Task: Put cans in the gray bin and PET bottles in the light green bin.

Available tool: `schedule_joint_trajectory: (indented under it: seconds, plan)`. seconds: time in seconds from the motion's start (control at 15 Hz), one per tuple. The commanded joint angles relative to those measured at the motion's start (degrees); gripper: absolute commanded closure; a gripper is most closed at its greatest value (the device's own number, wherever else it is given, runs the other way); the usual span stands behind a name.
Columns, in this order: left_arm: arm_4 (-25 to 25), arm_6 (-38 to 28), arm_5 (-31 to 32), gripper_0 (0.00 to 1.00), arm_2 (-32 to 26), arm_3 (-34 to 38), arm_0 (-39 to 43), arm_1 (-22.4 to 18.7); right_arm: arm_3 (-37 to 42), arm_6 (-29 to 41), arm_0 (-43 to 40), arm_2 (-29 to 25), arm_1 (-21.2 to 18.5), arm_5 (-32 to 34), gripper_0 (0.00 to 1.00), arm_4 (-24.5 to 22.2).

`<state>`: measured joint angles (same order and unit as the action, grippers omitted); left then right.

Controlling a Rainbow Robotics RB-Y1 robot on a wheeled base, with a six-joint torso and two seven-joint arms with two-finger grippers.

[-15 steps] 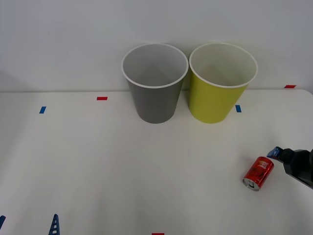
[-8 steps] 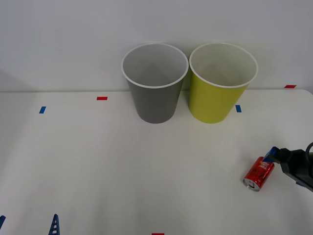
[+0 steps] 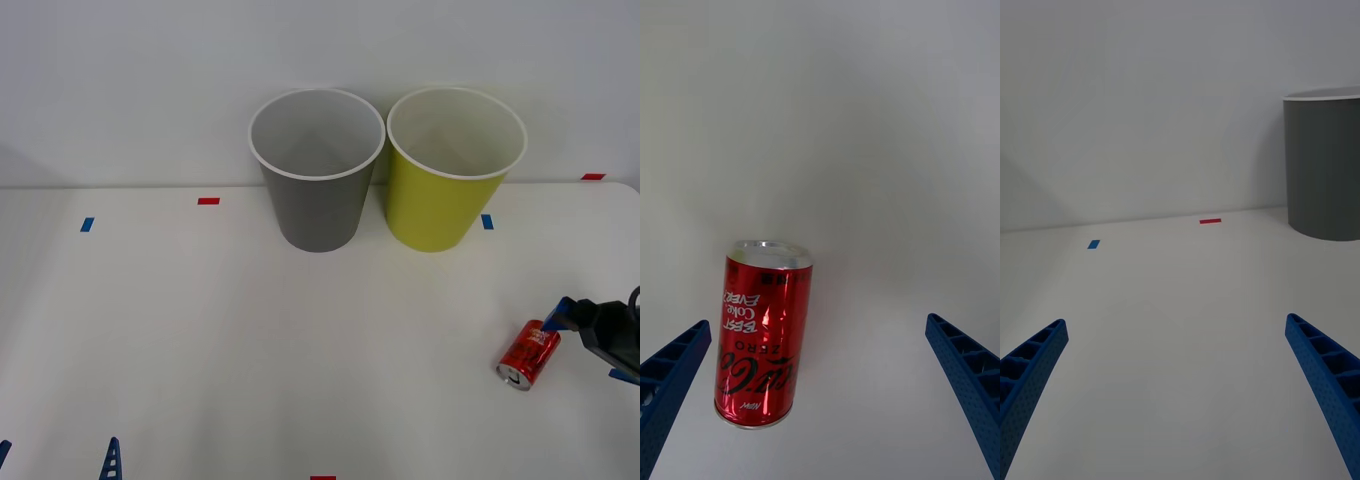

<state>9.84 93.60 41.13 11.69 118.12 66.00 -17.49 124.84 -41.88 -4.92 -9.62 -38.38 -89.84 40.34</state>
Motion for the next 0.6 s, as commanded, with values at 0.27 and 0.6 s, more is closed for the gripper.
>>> schedule_joint_trajectory:
  seconds: [0.27,0.6]
  plan:
    - [0.00,0.00,0.00,0.00,0.00,0.00,0.00,0.00,-5.39,0.31,3.78,3.56,-2.05,1.42,0.00,3.08]
    - [0.00,0.00,0.00,0.00,0.00,0.00,0.00,0.00,-11.37,0.40,5.97,5.14,-3.63,3.35,0.00,8.53]
